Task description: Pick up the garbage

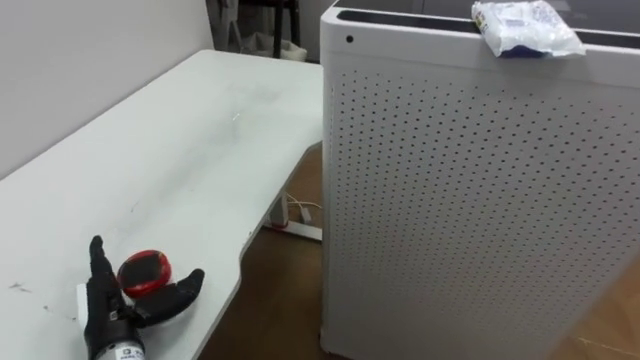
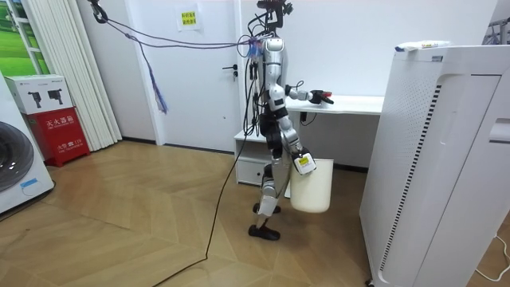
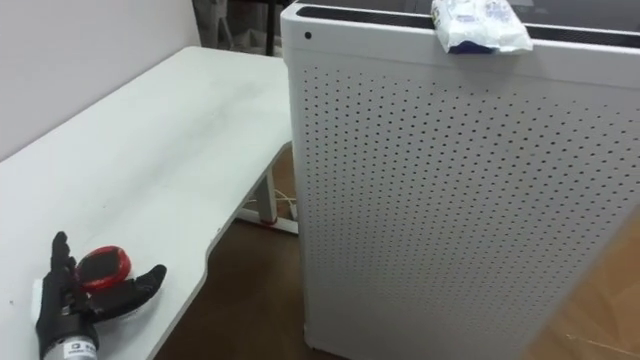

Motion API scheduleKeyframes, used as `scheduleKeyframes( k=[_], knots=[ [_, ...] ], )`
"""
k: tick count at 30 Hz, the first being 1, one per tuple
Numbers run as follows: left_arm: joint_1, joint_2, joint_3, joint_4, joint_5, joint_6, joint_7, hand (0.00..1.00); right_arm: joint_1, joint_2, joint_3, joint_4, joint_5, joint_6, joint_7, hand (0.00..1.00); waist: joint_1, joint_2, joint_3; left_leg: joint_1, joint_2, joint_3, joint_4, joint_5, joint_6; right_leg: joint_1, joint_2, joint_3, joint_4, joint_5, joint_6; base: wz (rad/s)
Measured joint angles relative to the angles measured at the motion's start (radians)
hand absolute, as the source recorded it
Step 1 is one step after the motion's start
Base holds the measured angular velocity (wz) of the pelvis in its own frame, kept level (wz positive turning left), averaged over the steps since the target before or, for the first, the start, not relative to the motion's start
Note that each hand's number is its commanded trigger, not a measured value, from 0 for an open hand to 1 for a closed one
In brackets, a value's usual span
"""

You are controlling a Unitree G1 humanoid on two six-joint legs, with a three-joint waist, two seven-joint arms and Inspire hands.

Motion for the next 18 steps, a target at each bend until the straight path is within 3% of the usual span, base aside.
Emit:
scheduleKeyframes(
  k=[7, 10, 18],
  knots=[
    [-0.015, 0.015, 0.076, 0.049, -0.02, 0.002, 0.002, 1.0, -0.003, 0.002, 0.0, 0.003, 0.0, 0.002, -0.007, 1.0, -0.013, 0.006, 0.0002, 0.0, 0.002, 0.001, 0.002, 0.0, 0.0, 0.0, 0.0, 0.0, 0.004, 0.001, 0.0, 0.0],
    [-0.038, 0.03, 0.084, 0.091, -0.036, 0.006, 0.011, 1.0, -0.007, 0.002, 0.0, 0.003, 0.0, 0.02, -0.007, 1.0, -0.014, 0.01, 0.0004, 0.0, 0.001, 0.001, 0.001, 0.0, 0.0, 0.002, -0.001, 0.001, 0.004, 0.001, 0.0, 0.0],
    [-0.055, 0.037, 0.09, 0.121, -0.04, 0.023, 0.02, 1.0, -0.024, 0.002, 0.0, 0.007, 0.002, 0.037, -0.007, 1.0, -0.019, 0.018, 0.0024, -0.001, 0.0, 0.001, -0.002, 0.0, 0.0, -0.001, -0.003, 0.001, 0.002, 0.001, 0.001, 0.0]
  ],
)
